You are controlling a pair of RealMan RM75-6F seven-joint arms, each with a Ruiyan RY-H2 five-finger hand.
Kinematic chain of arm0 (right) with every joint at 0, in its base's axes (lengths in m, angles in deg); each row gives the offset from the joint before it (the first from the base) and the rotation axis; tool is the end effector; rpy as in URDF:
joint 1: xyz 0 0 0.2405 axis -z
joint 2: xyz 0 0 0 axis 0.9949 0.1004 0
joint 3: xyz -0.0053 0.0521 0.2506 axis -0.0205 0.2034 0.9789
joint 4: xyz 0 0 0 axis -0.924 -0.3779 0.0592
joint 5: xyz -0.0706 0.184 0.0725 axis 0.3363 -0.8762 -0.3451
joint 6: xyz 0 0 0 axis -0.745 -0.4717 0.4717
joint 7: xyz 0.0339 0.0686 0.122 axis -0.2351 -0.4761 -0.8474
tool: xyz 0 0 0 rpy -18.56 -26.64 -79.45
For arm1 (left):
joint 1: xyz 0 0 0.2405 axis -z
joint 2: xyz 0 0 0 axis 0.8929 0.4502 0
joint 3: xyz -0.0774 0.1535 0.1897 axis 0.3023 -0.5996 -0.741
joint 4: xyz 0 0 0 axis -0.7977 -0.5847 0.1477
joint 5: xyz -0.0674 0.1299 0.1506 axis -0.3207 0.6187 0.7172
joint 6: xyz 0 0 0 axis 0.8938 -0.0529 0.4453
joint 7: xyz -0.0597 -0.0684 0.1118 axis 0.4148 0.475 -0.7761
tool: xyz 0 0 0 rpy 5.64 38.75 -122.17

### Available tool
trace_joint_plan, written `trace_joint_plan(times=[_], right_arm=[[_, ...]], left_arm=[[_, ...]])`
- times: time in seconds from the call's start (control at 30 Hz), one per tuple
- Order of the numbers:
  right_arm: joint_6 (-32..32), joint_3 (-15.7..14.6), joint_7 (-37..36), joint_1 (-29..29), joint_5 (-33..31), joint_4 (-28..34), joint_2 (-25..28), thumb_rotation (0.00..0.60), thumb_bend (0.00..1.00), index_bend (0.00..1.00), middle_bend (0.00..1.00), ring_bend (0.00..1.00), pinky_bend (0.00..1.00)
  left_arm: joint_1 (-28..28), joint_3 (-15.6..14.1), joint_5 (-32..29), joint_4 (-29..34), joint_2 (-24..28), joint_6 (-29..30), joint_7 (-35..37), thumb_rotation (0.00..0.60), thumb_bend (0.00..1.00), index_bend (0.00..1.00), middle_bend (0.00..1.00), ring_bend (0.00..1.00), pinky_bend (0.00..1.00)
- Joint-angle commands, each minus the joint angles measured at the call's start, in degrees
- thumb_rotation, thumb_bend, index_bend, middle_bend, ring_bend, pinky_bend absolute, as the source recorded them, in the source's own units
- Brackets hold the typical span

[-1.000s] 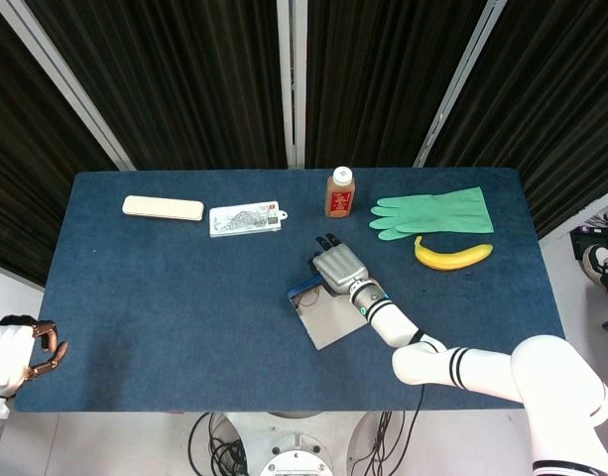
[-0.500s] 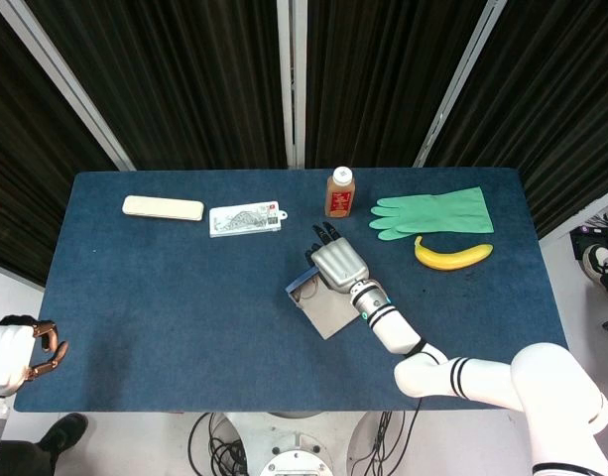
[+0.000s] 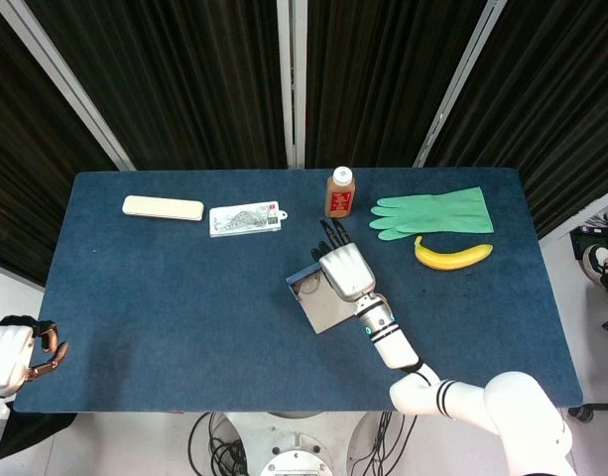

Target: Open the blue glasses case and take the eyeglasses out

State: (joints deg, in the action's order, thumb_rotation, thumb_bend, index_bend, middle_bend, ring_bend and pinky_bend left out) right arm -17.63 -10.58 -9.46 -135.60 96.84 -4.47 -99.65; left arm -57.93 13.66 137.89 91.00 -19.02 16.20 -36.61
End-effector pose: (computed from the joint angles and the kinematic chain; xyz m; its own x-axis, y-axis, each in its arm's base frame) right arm -0.1070 -0.3671 -0.0822 0.5530 0.0884 0.8285 -0.7192 -0.4514 0.5282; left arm -0.3163 0.1763 0.1651 0.4111 0.0676 0.9091 0.9114 -0.0119 -0.4113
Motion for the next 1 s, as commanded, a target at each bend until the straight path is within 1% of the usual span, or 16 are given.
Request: trace_joint_plan(times=[0.03, 0.2, 0.4, 0.43, 0.6, 0.7, 0.8, 0.83, 0.9, 1.0], right_arm=[[-1.9, 0.6, -1.3, 1.2, 1.9, -2.0, -1.5, 0.6, 0.48, 0.69, 0.41, 0.01, 0.0], [-4.0, 1.2, -2.0, 2.2, 4.5, -4.2, -2.3, 0.6, 0.48, 0.69, 0.41, 0.01, 0.0], [-4.4, 1.8, -1.8, 3.2, 6.0, -5.5, -3.0, 0.6, 0.47, 0.7, 0.41, 0.01, 0.0], [-4.2, 2.0, -1.9, 3.3, 6.0, -5.6, -3.1, 0.6, 0.47, 0.7, 0.41, 0.01, 0.0], [0.9, 3.5, -1.9, 3.7, 3.8, -4.0, -2.5, 0.6, 0.47, 0.7, 0.41, 0.02, 0.0], [0.9, 4.7, -0.5, 3.4, 3.8, -4.7, -2.6, 0.6, 0.47, 0.68, 0.41, 0.02, 0.0], [2.6, 5.8, -1.0, 3.4, 2.6, -4.5, -3.0, 0.6, 0.45, 0.67, 0.41, 0.02, 0.0], [2.5, 6.3, -1.1, 3.4, 2.4, -4.2, -3.0, 0.6, 0.44, 0.67, 0.4, 0.02, 0.0], [0.4, 6.7, -1.8, 3.8, 3.5, -3.8, -3.3, 0.6, 0.44, 0.66, 0.4, 0.02, 0.0], [-2.1, 5.7, -1.1, 4.5, 5.6, -4.2, -3.5, 0.6, 0.43, 0.66, 0.41, 0.02, 0.0]], left_arm=[[0.0, 0.0, 0.0, 0.0, 0.0, -0.1, 0.0, 0.6, 0.33, 0.7, 0.68, 0.49, 0.4], [0.0, 0.0, 0.0, 0.0, 0.1, 0.0, 0.1, 0.6, 0.33, 0.7, 0.68, 0.49, 0.4], [0.0, 0.0, 0.0, 0.1, 0.0, 0.0, 0.0, 0.6, 0.33, 0.7, 0.68, 0.49, 0.4], [0.0, 0.0, 0.0, 0.0, 0.0, 0.0, 0.0, 0.6, 0.33, 0.7, 0.68, 0.49, 0.4], [0.0, 0.0, 0.0, 0.0, 0.0, 0.0, 0.0, 0.6, 0.33, 0.7, 0.68, 0.49, 0.4], [0.0, 0.0, 0.0, 0.0, 0.0, 0.0, 0.0, 0.6, 0.33, 0.7, 0.68, 0.49, 0.39], [0.0, 0.0, -0.1, 0.1, 0.0, -0.1, 0.0, 0.6, 0.33, 0.7, 0.68, 0.49, 0.38], [0.0, 0.0, -0.1, 0.1, 0.0, -0.1, 0.0, 0.6, 0.33, 0.7, 0.68, 0.49, 0.38], [0.0, 0.0, 0.0, 0.1, 0.1, 0.0, 0.3, 0.6, 0.33, 0.7, 0.68, 0.49, 0.38], [0.0, -0.1, 0.0, 0.0, 0.1, -0.1, 0.4, 0.6, 0.33, 0.7, 0.68, 0.49, 0.38]])
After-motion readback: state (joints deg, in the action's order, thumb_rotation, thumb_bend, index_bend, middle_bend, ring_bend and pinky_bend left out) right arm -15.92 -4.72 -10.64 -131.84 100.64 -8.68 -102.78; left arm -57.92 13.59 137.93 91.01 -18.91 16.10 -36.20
